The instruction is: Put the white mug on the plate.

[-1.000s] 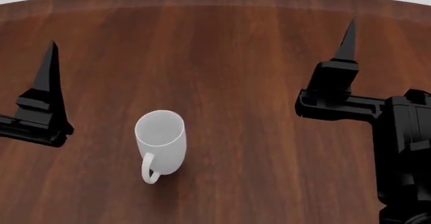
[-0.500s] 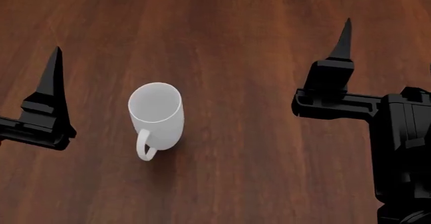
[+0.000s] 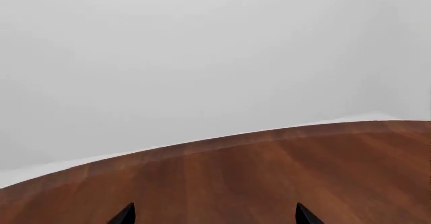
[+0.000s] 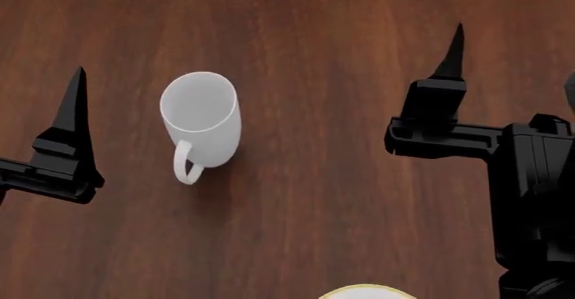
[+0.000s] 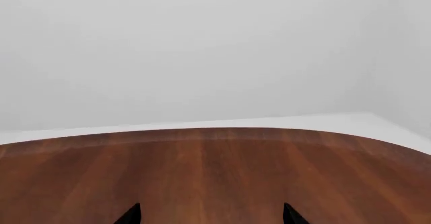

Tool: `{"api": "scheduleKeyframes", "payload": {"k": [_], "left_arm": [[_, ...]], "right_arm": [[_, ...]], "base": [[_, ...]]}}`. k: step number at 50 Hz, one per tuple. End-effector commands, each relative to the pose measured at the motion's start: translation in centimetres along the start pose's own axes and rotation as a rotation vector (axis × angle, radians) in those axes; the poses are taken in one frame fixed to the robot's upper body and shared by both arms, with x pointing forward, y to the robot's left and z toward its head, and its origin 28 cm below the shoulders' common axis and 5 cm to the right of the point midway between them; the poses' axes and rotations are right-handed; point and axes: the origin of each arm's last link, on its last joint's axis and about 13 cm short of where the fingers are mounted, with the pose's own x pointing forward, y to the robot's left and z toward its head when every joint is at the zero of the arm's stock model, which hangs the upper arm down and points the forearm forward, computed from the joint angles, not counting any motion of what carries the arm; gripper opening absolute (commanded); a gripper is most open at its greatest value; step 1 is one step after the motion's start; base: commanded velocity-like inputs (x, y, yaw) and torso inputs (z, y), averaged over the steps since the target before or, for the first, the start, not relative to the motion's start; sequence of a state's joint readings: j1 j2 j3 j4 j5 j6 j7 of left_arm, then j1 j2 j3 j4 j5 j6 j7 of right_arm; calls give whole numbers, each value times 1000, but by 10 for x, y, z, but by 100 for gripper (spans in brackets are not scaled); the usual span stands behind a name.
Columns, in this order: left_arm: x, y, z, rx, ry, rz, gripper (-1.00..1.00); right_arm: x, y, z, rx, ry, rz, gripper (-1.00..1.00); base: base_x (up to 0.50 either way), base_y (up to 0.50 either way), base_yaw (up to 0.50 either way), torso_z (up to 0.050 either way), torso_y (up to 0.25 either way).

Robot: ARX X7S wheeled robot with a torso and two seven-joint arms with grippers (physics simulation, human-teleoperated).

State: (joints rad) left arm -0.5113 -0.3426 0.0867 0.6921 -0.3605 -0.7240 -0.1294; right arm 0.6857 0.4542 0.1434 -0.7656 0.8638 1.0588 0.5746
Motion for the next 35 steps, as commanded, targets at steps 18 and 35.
{"api": "scheduleKeyframes", "payload": {"k": [18,35], "left_arm": [[1,-2,0,7,6,-7,100],[2,-4,-5,12,19,-17,100]], "right_arm": [[-2,-2,2,-1,-4,-5,100],[-1,-3,-3,2,7,-8,100]], "base": [[-1,0,0,0,-142],[-1,0,0,0,-141]]}}
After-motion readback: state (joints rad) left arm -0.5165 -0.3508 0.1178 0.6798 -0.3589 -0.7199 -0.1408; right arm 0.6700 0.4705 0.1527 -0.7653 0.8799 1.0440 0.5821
